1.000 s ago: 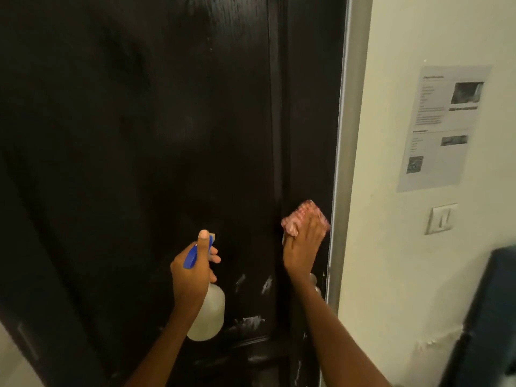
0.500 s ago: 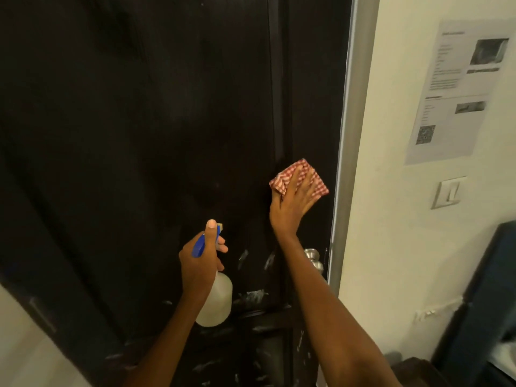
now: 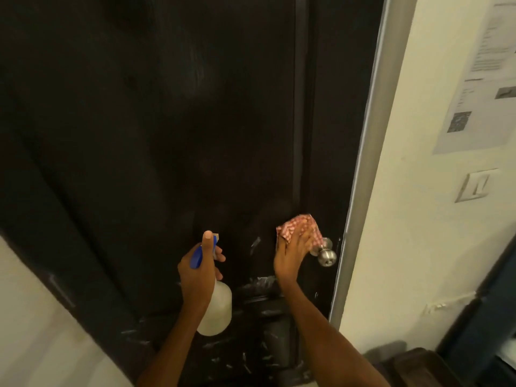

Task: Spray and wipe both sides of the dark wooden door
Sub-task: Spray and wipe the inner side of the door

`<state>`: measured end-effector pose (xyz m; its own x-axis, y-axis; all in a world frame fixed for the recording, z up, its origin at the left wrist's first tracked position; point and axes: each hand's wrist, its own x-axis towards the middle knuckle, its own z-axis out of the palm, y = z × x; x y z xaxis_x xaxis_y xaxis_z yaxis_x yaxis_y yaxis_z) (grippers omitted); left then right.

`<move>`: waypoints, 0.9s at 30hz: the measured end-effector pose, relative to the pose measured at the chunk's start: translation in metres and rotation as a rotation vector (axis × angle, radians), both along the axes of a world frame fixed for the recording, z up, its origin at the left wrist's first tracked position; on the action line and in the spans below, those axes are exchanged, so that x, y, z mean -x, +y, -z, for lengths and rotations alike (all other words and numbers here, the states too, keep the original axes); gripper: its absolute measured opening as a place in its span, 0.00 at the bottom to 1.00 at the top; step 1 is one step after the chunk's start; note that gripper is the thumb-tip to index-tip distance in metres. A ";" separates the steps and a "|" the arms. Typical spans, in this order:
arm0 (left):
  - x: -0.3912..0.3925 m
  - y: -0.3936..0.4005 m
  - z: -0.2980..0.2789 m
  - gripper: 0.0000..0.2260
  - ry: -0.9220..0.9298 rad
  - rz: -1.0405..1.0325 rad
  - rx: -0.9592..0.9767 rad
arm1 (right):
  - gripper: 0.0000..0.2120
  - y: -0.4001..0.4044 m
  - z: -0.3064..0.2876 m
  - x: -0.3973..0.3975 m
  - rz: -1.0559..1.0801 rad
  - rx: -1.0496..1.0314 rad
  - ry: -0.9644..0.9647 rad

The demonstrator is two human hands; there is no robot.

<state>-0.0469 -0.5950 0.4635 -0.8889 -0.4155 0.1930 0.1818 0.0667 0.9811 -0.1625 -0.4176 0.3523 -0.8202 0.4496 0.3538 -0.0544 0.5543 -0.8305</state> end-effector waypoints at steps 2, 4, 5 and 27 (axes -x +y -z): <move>-0.004 -0.008 0.010 0.24 -0.005 -0.023 -0.001 | 0.34 -0.012 -0.016 0.004 -0.093 -0.109 0.106; -0.006 -0.021 0.018 0.26 -0.011 -0.055 -0.039 | 0.34 -0.024 -0.034 0.011 -0.146 -0.259 0.212; -0.006 -0.026 0.021 0.26 -0.022 -0.071 -0.059 | 0.34 -0.026 -0.041 0.015 -0.160 -0.370 0.259; 0.076 -0.045 0.215 0.31 0.299 0.162 0.120 | 0.38 -0.005 0.196 0.060 0.156 -0.545 0.591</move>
<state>-0.1225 -0.6397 0.2484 -0.8381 -0.2329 0.4933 0.4773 0.1250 0.8698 -0.2229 -0.4223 0.1567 -0.3725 0.1834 0.9097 -0.2876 0.9092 -0.3011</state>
